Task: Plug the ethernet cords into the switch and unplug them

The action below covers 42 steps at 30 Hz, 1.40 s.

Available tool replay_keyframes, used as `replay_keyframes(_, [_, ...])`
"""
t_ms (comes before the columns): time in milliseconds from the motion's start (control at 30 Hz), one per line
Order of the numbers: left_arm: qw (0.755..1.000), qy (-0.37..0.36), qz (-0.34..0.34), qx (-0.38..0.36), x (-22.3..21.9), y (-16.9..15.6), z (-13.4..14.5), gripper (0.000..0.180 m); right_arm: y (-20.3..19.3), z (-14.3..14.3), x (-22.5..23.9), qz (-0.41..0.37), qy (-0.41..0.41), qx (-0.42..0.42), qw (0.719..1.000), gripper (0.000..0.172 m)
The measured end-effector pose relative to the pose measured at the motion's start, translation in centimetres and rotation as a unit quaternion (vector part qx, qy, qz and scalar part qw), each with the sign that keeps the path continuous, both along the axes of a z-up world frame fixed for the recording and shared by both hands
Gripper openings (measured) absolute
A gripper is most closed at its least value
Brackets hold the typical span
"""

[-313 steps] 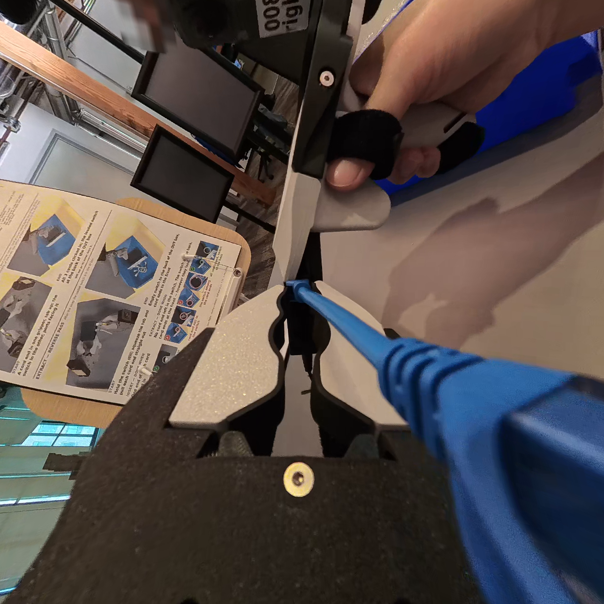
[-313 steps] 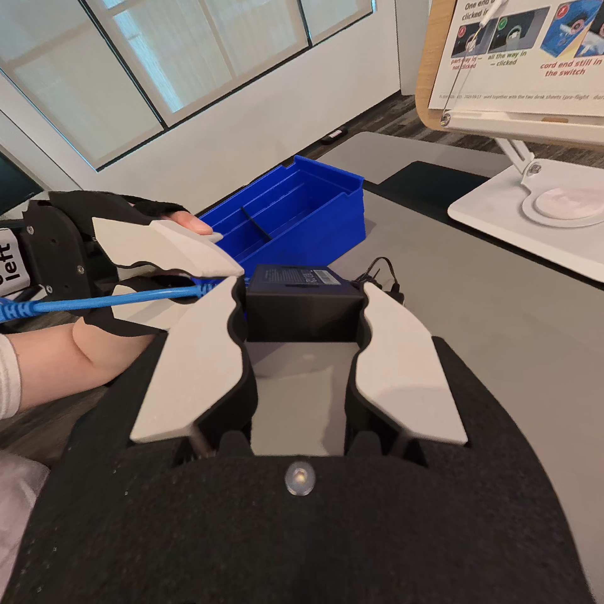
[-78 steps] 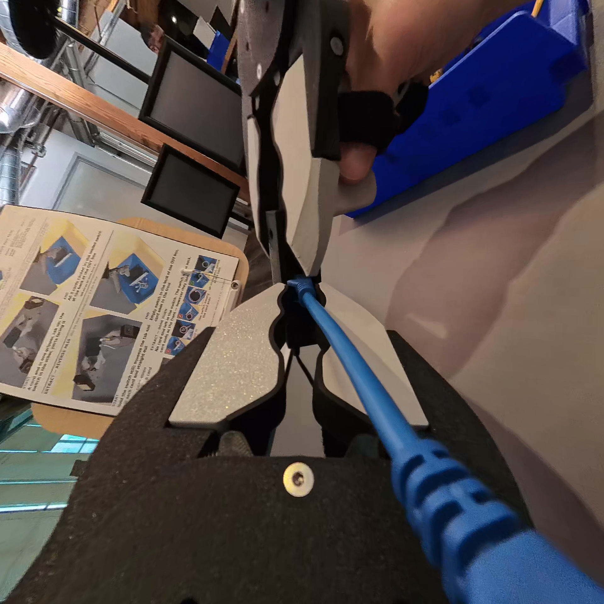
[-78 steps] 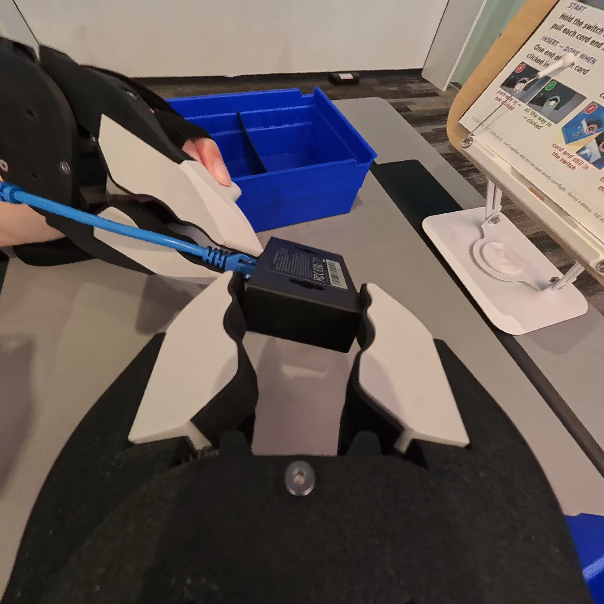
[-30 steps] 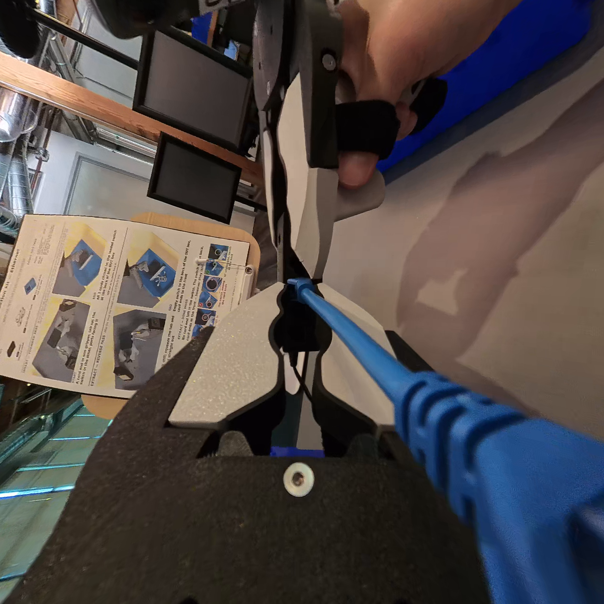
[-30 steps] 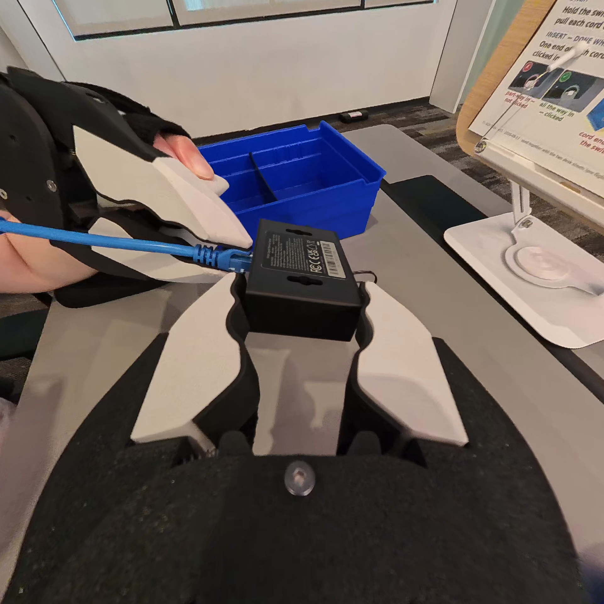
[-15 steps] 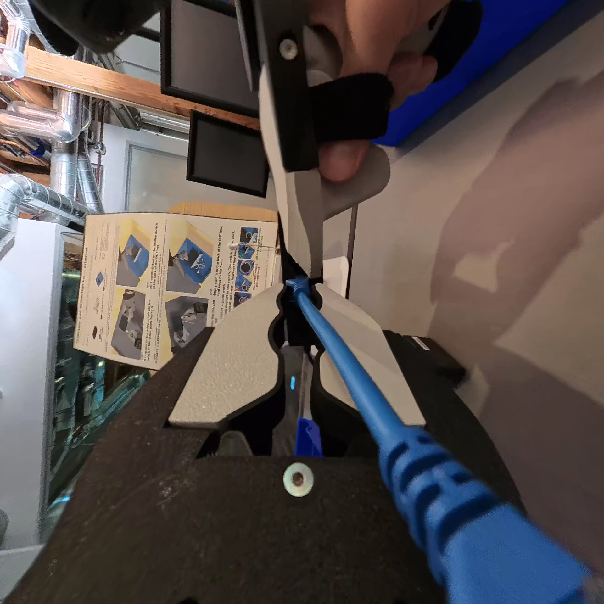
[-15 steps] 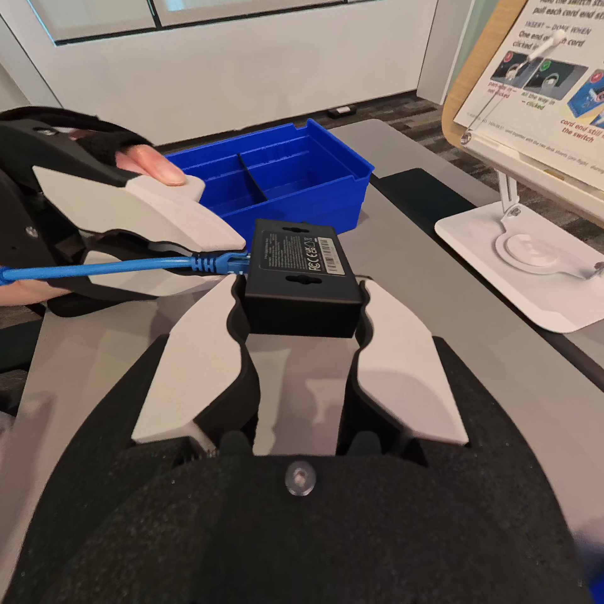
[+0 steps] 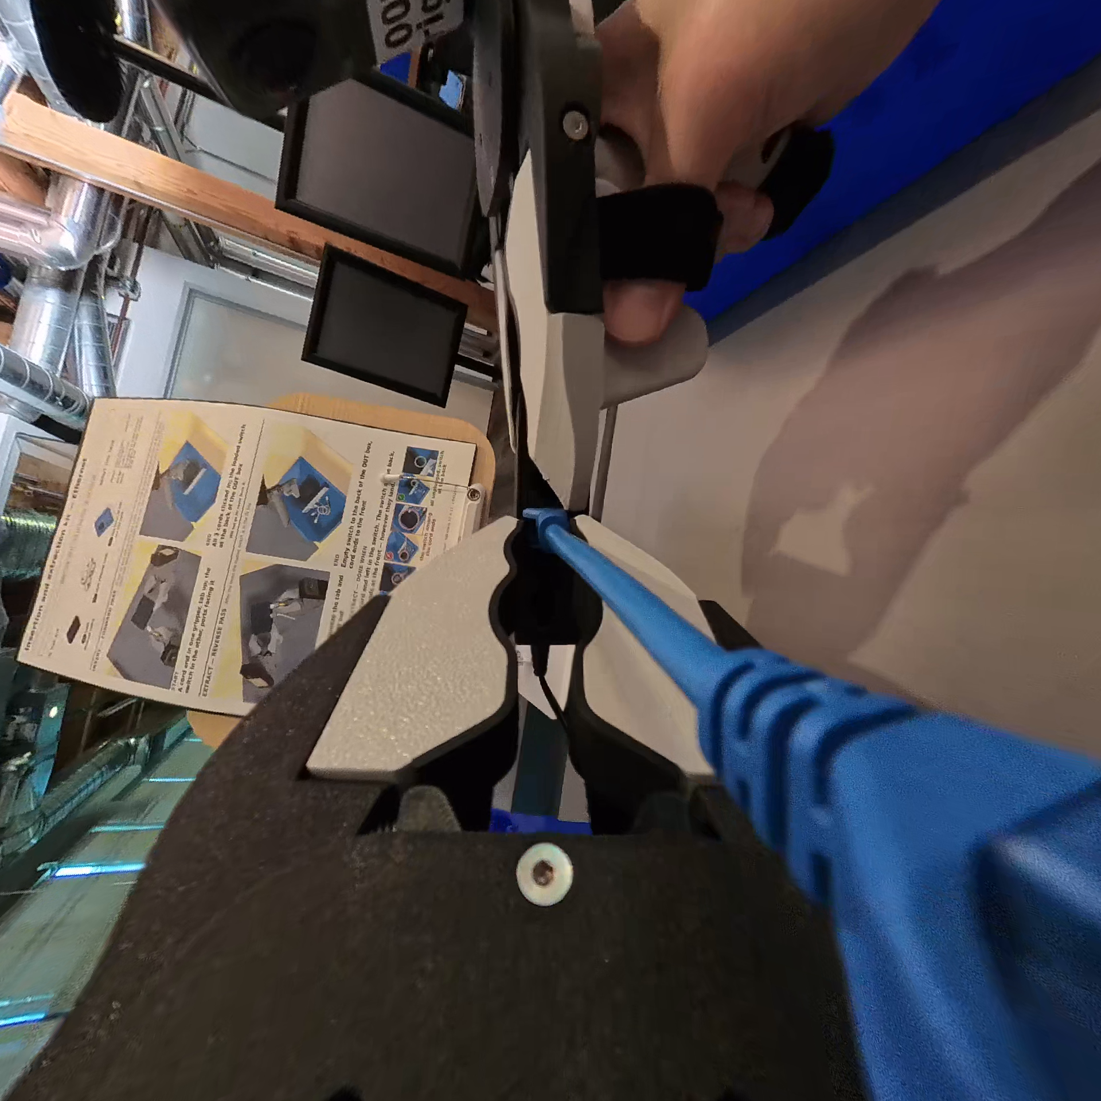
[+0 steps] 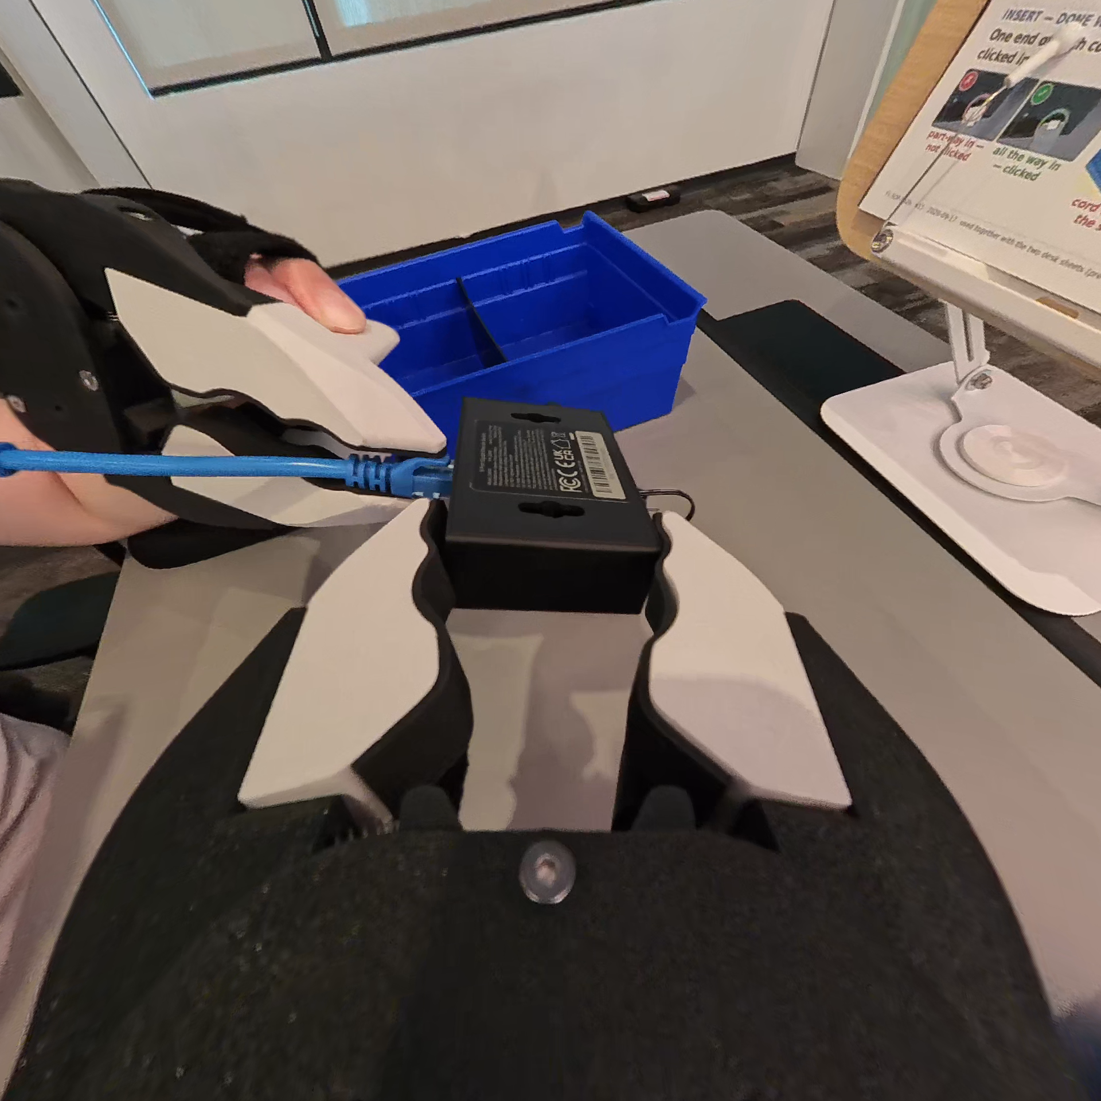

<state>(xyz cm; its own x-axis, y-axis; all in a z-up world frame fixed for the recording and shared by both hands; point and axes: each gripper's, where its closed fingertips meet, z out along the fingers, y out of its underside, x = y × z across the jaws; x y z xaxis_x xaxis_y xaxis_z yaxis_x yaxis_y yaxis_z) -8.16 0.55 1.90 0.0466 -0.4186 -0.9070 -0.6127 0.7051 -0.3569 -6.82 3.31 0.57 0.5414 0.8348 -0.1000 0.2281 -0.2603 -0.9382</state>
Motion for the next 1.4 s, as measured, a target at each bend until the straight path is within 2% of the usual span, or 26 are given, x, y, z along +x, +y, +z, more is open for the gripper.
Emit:
replay_keyframes(233, [0.999, -0.018, 0.002, 0.04, 0.2, 0.4, 0.0, 0.012, 0.3, 0.1, 0.1, -0.031, -0.016, 0.013, 0.999, 0.064])
replay_keyframes(467, [0.999, -0.043, -0.013, 0.006, -0.1, 0.2, 0.7, 0.011, 0.1, 1.1, -0.2, -0.025, 0.015, 0.036, 0.999, 0.065])
replay_keyframes(633, [0.999, -0.023, -0.03, 0.016, -0.1, 0.0, 0.2, 0.013, -0.1, 0.7, -0.3, -0.026, -0.01, 0.042, 0.999, 0.064])
replay_keyframes(733, [0.999, -0.041, -0.029, 0.015, 0.1, 0.0, 0.3, 0.013, -0.1, 0.9, 0.0, -0.033, -0.012, 0.047, 0.998, 0.064])
replay_keyframes(933, [0.999, -0.031, -0.027, -0.03, -0.1, 0.1, -0.2, 0.013, -0.1, 0.5, -0.2, -0.027, -0.041, 0.055, 0.997, 0.064])
replay_keyframes(1000, [0.999, -0.028, -0.022, -0.023, -0.1, 0.3, -0.4, 0.013, 0.1, 0.5, 0.0, -0.038, -0.061, 0.075, 0.995, 0.064])
replay_keyframes(1267, [0.998, -0.018, -0.006, -0.06, 0.1, 0.7, -1.4, 0.012, 0.5, -0.9, 0.2, -0.032, -0.045, 0.02, 0.998, 0.064])
replay_keyframes(1400, [0.998, -0.015, -0.003, -0.069, 0.1, 0.9, -1.7, 0.012, 0.7, -1.2, 0.3, -0.031, -0.052, 0.023, 0.998, 0.064])
